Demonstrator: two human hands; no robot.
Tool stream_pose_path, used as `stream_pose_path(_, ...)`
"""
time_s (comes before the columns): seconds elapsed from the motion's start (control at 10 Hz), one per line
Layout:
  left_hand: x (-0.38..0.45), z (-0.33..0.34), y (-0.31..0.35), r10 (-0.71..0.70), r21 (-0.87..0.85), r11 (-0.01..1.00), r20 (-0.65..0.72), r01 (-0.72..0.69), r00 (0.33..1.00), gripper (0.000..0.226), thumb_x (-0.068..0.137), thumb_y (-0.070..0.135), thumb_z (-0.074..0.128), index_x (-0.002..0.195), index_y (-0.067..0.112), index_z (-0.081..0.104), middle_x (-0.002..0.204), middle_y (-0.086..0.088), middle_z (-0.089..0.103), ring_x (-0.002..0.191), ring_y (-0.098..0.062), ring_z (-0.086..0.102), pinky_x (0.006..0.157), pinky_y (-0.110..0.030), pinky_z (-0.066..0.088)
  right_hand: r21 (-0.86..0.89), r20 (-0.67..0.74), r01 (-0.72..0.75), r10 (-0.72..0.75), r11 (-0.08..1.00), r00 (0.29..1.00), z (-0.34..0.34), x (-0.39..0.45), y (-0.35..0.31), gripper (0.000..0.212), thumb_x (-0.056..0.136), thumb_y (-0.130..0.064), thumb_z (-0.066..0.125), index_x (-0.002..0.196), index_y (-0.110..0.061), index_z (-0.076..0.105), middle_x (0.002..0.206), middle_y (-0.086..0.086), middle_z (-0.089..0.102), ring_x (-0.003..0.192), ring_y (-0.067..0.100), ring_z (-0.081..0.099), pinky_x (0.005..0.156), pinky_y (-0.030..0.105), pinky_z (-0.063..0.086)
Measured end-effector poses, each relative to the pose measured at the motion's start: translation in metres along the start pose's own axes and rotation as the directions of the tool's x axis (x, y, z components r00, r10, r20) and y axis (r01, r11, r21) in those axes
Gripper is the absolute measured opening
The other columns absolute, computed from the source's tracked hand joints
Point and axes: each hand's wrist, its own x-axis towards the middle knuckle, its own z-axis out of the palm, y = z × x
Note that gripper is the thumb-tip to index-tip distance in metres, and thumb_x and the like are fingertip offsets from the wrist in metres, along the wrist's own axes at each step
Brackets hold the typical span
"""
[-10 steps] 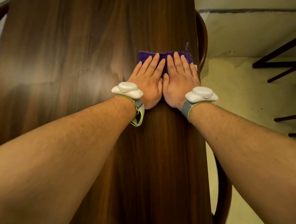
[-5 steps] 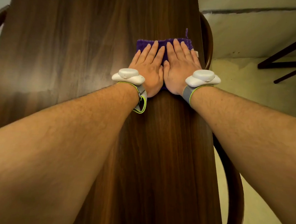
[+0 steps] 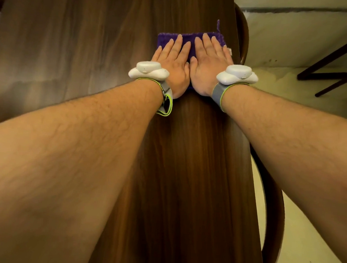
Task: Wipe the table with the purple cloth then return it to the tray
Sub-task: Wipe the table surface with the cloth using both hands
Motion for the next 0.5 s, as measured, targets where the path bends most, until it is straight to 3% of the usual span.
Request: stream_pose_path(0.5,-0.121,-0.012,0.009,-0.050,0.001,0.999,0.035,0.050,0.998,0.062,0.091,0.043,0.007,0.150,0.023,0.013,0.160,-0.002,0.011,0.146,-0.019,0.008,0.115,-0.036,0.001,0.028,0.005,0.059,-0.059,0.998,0.998,0.011,-0.106,-0.035,0.058,0.098,-0.036,0.016,0.153,-0.017,0.009,0.162,0.002,0.008,0.147,0.020,0.002,0.117,0.039,-0.001)
